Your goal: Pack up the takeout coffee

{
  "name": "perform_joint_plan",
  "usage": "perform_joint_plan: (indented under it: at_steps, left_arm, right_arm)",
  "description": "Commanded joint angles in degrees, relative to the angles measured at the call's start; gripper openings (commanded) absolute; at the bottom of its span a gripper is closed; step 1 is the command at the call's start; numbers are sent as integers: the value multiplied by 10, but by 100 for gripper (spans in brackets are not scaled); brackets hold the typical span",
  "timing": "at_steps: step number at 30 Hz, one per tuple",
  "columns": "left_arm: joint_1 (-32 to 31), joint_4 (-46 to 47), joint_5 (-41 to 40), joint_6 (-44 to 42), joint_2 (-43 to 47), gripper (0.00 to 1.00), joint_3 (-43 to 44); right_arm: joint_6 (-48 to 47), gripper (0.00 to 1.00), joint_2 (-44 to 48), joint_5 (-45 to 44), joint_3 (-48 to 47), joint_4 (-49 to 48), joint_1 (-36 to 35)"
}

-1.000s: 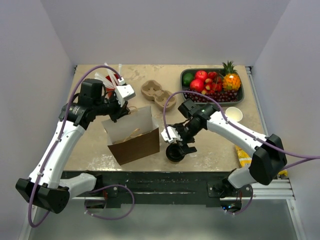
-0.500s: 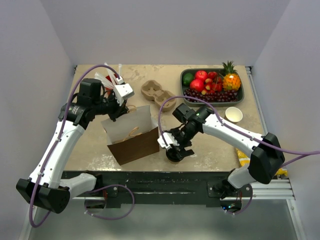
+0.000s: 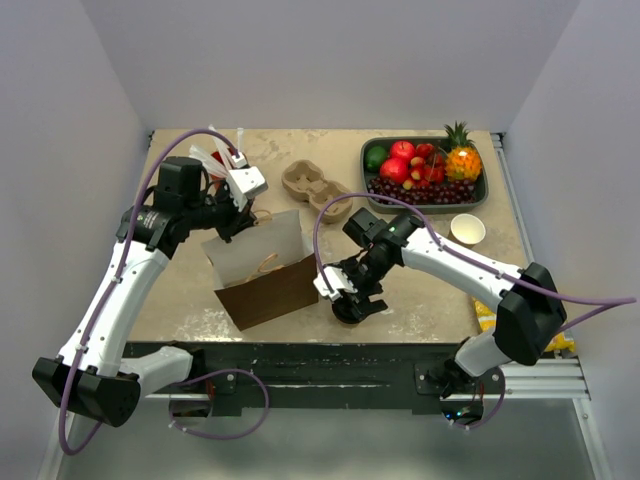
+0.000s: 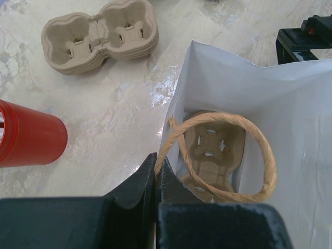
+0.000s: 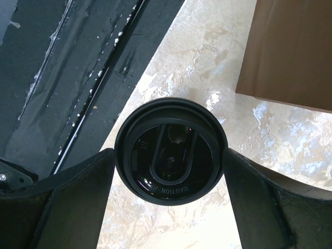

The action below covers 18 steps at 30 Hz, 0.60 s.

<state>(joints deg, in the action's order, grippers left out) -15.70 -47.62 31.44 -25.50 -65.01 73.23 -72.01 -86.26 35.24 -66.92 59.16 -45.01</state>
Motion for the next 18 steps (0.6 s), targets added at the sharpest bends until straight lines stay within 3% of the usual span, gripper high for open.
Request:
perform_joint_plan:
  at_steps: [1,18]
  left_arm:
    - [7,17,4,5,9,0,6]
    - [9,18,1,6,6,0,9]
  right_arm:
    - [-5,85,-2,1,2,6,-5]
    - [7,80,-1,-18,18,-14,-15]
